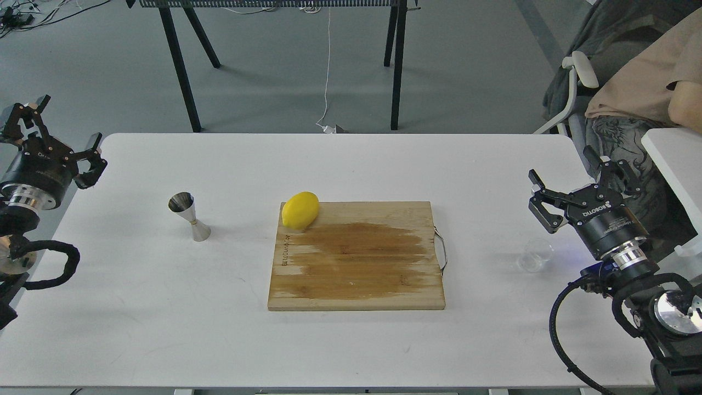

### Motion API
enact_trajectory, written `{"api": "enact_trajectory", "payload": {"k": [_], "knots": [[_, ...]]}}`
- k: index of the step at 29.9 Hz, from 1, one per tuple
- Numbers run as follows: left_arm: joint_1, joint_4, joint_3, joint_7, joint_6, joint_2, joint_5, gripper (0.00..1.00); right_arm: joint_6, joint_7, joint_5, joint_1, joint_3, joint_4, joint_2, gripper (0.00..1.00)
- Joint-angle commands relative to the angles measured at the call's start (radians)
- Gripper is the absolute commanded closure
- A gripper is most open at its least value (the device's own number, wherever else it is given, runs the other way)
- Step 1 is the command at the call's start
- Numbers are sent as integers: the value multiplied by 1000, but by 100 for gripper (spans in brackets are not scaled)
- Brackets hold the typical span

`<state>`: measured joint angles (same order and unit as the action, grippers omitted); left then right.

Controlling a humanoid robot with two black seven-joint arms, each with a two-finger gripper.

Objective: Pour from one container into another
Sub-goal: 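Raise the left gripper and move it toward the metal jigger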

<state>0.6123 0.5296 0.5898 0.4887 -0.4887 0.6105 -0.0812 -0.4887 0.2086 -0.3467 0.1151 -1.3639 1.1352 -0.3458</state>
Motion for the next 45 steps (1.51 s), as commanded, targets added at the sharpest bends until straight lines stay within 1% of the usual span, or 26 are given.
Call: {"api": "enact_trajectory", "payload": {"k": [1,12,16,19,23,30,33,35,39,41,43,45], "knots": [[15,1,-2,0,0,-32,-3,0,0,0,0,0,0,0,1,1],[15,1,-4,0,0,-34,0,0,0,0,-2,0,-1,3,1,1],[11,1,-8,0,0,-8,14,0,0,0,-2,0,-1,3,1,1],[14,3,-8,0,0,29,76,0,0,0,-2,0,-3,3,1,1],[21,6,-1,0,0,46,170,0,0,0,-2,0,-3,3,1,1],[102,33,-1,0,0,69,371,0,0,0,-2,0,-1,3,1,1],[133,102,-1,0,0,80,495,0,0,0,-2,0,-3,3,1,1],[144,188,-1,0,0,94,611,0,0,0,-2,0,-3,3,1,1],[147,407,1,0,0,140,888,0,0,0,-2,-2,0,1,1,1],[144,492,-4,0,0,156,995,0,0,0,0,-2,2,1,1,1],[133,553,-2,0,83,175,1066,0,0,0,0,-2,0,1,1,1],[112,602,-11,0,200,205,1122,0,0,0,0,-5,0,1,1,1]]}}
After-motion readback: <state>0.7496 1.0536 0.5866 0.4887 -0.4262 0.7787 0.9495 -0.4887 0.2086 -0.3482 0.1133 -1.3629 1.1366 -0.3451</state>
